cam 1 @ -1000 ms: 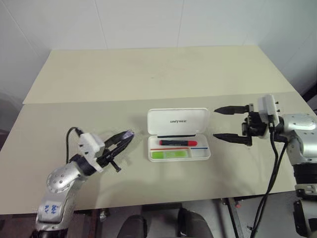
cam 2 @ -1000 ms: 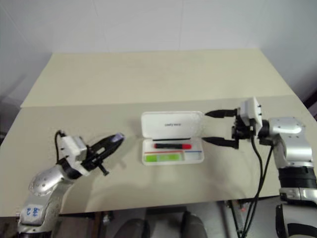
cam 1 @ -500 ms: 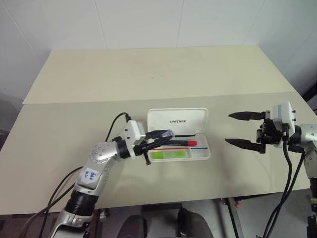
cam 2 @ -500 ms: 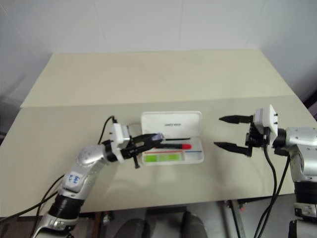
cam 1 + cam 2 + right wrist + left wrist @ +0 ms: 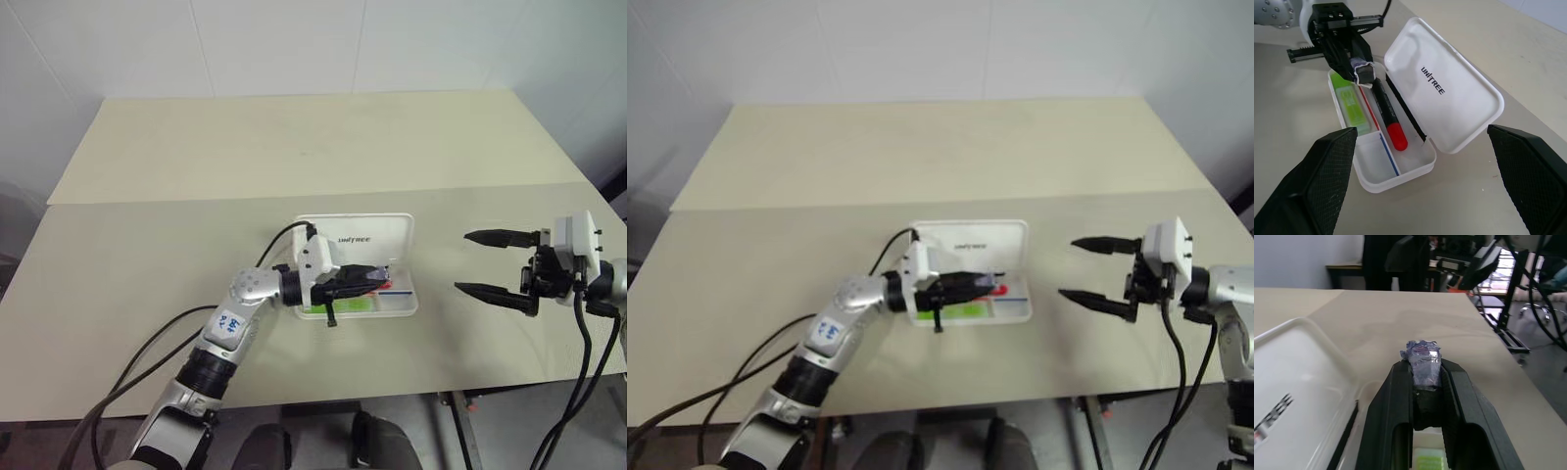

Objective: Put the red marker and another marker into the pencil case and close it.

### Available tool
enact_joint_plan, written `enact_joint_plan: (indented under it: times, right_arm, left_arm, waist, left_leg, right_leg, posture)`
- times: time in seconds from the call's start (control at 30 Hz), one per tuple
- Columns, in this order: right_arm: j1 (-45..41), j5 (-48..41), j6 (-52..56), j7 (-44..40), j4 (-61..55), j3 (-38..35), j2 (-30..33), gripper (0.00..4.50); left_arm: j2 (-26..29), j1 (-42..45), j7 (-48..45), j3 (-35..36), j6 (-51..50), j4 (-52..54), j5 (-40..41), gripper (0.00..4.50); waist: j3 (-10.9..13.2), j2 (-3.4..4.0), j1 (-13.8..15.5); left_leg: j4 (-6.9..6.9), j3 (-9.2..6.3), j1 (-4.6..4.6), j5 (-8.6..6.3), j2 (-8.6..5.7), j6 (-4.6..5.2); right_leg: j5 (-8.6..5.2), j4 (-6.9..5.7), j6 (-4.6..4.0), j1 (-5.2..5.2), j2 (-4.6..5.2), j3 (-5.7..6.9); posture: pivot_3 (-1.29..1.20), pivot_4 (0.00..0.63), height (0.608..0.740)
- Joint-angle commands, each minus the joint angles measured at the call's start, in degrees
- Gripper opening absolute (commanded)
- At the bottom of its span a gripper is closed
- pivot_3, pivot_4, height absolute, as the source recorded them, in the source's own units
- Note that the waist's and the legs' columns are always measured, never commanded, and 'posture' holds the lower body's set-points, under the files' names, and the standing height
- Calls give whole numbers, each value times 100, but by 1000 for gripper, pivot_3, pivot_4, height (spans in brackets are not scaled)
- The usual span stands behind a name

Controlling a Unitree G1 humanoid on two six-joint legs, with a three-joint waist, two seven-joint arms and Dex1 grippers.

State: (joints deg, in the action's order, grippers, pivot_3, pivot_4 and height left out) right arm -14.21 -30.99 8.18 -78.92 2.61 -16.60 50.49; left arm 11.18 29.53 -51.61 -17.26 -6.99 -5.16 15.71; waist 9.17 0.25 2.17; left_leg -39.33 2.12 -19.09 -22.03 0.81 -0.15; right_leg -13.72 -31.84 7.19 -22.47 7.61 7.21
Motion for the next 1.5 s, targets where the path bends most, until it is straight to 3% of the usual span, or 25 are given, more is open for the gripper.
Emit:
enact_joint_plan:
  times: [0.03, 1.0, 1.4, 1.5]
  right_arm:
    - [128, -167, 69, 108, -308, -313, 125, 4500]
    - [701, -385, 213, 649, -1090, -469, 60, 4500]
    - [638, -396, 155, 747, -1102, -339, -9, 4500]
    - [590, -379, 131, 749, -1065, -281, -50, 4500]
  left_arm:
    - [-164, 268, -179, -161, 145, -249, -127, 398]
    - [-1109, 1304, -682, -412, 883, -2675, -952, 398]
    - [-1111, 1308, -936, -285, 829, -2489, -808, 4462]
    - [-1055, 1244, -1022, -242, 771, -2301, -753, 4462]
  waist:
    - [0, 0, 28]
    - [1, -3, 93]
    - [1, -3, 87]
    - [1, -2, 86]
  left_leg:
    - [0, 0, 0, 0, 0, 0]
    - [-4, 0, -5, 1, -2, 3]
    - [-5, 0, -5, 1, -1, 4]
    - [-5, 0, -5, 1, -1, 4]
  right_leg:
    - [0, 0, 0, 0, 0, 0]
    - [1, 3, 1, -1, 0, 4]
    - [1, 3, 1, -1, 1, 4]
    - [1, 3, 1, -1, 0, 4]
  posture:
    - [0, 150, 740]
    - [0, 150, 740]
    - [0, 150, 740]
    - [0, 150, 740]
